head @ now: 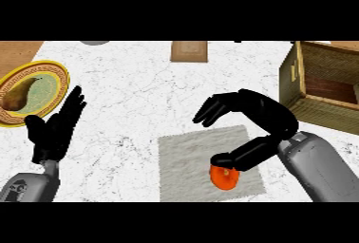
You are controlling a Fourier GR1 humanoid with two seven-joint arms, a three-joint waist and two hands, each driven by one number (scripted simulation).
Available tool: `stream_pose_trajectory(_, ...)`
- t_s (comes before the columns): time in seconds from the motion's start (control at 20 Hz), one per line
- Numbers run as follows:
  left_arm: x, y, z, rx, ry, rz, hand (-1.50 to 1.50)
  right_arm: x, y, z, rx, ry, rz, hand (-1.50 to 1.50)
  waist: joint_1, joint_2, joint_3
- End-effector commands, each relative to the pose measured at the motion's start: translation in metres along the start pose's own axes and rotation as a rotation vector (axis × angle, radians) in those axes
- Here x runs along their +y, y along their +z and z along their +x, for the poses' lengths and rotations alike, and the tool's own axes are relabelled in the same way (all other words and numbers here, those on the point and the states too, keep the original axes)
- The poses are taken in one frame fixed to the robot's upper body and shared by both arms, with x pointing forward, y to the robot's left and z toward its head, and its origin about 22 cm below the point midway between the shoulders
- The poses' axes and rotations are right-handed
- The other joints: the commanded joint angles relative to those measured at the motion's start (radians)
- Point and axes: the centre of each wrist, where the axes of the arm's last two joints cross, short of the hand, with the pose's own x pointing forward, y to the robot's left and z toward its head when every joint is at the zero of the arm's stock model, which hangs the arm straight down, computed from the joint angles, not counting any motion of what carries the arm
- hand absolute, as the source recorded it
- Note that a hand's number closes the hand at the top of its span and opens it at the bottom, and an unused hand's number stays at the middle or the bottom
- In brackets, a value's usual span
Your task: Pick the squash from the placemat and place it in the basket
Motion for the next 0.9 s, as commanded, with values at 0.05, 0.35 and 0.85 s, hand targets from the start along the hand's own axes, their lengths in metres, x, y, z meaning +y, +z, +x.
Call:
stream_pose_trajectory(0.05,0.025,-0.008,0.006,0.056,0.018,0.025,0.0,0.101,-0.012,-0.002,-0.167,0.096,0.028,-1.5,-0.039,-0.008,-0.003)
stream_pose_trajectory(0.35,0.037,-0.008,0.009,0.067,0.021,0.015,0.0,0.128,-0.024,0.055,0.08,0.196,0.044,-1.5,-0.044,-0.012,-0.005)
stream_pose_trajectory(0.85,0.037,-0.011,0.014,0.075,0.012,0.027,0.0,0.033,-0.053,0.13,0.53,0.868,0.038,-1.5,-0.052,-0.02,-0.008)
